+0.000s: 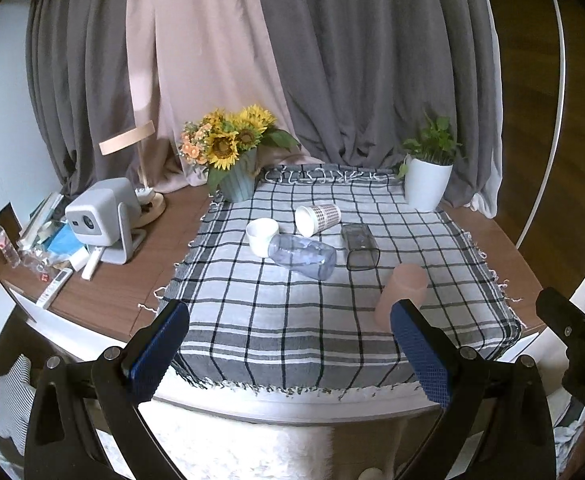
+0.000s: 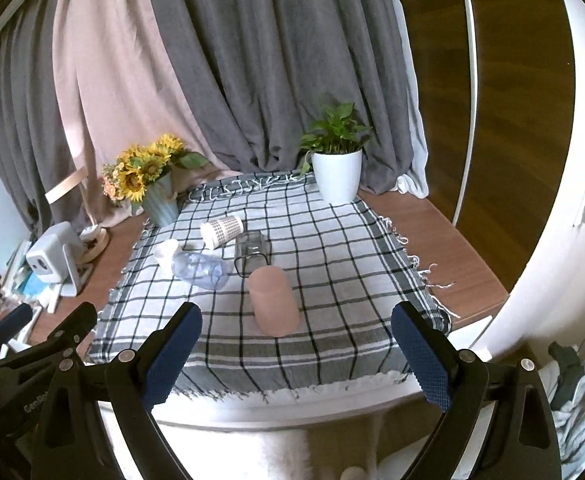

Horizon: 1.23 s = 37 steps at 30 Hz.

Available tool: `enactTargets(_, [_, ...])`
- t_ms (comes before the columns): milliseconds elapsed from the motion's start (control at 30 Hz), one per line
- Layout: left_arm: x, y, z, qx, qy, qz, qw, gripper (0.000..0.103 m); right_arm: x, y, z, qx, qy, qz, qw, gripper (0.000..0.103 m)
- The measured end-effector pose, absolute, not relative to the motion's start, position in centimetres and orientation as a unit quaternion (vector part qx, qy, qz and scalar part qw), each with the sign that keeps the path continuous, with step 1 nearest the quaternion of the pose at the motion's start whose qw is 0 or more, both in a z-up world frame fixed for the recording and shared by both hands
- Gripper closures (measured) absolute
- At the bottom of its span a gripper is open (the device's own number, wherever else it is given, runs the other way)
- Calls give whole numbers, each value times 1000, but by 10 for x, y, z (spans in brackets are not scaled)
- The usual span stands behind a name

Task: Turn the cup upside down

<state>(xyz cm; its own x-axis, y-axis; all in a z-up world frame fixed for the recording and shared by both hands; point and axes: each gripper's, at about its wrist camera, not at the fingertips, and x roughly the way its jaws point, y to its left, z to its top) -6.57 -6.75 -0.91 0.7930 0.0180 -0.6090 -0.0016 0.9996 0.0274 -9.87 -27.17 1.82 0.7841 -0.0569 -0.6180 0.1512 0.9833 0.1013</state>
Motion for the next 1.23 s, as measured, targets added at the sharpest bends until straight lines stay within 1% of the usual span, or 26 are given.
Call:
enactTargets(500, [-69,-66,-3,12,312,-7,950,0,-103,-271,24,74,316,-64,944,7])
enactTargets(1233, [-71,-58,-10,10,323,-12,946,0,-104,-267,20,72,322,-60,942,7])
